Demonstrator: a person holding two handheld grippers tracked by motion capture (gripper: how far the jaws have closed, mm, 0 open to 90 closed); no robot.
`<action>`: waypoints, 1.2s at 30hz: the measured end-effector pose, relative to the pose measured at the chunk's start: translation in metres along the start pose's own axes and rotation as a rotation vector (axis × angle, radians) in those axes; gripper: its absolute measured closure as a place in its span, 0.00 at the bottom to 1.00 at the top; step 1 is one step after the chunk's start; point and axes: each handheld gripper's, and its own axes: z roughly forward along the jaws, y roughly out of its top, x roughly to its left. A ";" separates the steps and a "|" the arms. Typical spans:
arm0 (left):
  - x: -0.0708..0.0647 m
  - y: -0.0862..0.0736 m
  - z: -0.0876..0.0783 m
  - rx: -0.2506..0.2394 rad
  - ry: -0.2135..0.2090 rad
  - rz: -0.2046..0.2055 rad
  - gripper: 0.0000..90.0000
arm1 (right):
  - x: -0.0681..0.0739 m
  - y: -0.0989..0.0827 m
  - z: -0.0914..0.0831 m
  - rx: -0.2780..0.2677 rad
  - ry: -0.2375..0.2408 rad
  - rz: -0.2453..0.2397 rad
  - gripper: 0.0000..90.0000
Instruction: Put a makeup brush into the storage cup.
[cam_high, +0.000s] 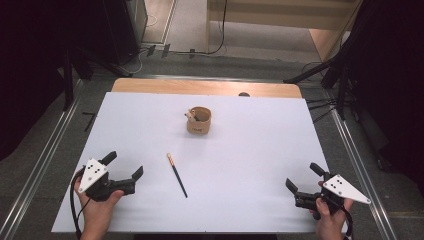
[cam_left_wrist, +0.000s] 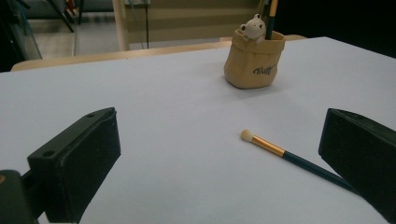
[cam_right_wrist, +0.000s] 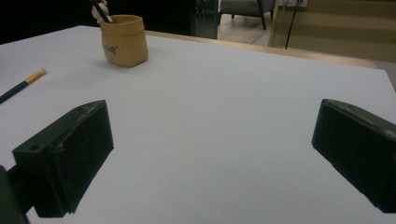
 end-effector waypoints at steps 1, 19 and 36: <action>0.002 -0.001 -0.001 0.002 -0.005 -0.005 0.00 | 0.000 0.000 0.000 0.000 0.000 0.000 0.00; 0.032 -0.010 -0.034 -0.017 -0.006 -0.024 0.00 | -0.001 -0.001 -0.001 0.002 -0.008 0.001 0.00; 0.043 -0.011 -0.042 -0.026 -0.006 -0.042 0.00 | -0.003 0.000 -0.002 0.000 -0.017 0.002 0.00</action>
